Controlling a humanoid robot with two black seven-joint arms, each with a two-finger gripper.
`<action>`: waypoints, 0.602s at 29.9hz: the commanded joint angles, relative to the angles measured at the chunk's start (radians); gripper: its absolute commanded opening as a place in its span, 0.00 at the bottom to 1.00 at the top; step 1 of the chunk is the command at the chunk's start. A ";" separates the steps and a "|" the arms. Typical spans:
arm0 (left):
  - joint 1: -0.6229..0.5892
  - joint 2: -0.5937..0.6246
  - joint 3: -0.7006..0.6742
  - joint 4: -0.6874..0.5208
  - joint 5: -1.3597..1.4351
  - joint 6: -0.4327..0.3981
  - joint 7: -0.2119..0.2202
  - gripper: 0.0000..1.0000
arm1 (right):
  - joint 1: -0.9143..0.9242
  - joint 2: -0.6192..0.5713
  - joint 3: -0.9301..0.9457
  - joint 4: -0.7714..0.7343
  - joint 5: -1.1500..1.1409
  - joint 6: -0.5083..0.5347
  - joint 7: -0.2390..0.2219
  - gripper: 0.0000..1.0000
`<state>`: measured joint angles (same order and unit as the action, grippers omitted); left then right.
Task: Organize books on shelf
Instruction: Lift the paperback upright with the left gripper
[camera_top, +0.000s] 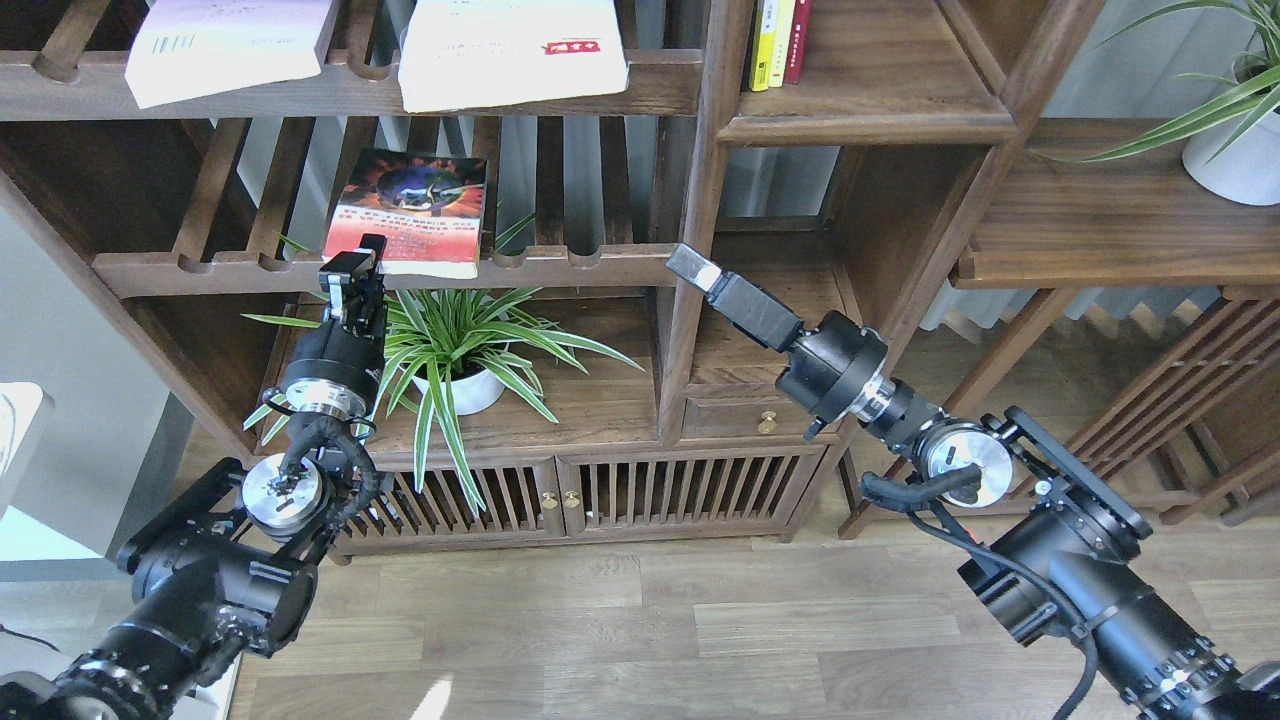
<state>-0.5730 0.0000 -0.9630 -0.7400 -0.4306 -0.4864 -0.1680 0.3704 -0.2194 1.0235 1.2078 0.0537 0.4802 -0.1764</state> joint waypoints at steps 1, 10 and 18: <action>0.016 0.000 0.033 0.002 0.001 -0.002 -0.002 0.00 | -0.008 0.011 -0.013 -0.014 0.000 0.000 0.000 0.99; 0.053 0.000 0.084 0.001 0.001 -0.002 0.005 0.00 | -0.018 0.037 -0.069 -0.024 0.000 0.000 0.000 0.99; 0.030 0.000 0.099 -0.007 0.001 -0.002 0.013 0.00 | -0.018 0.066 -0.095 -0.036 0.000 0.000 -0.001 0.99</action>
<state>-0.5354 0.0003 -0.8679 -0.7385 -0.4290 -0.4891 -0.1567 0.3529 -0.1590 0.9383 1.1748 0.0537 0.4802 -0.1778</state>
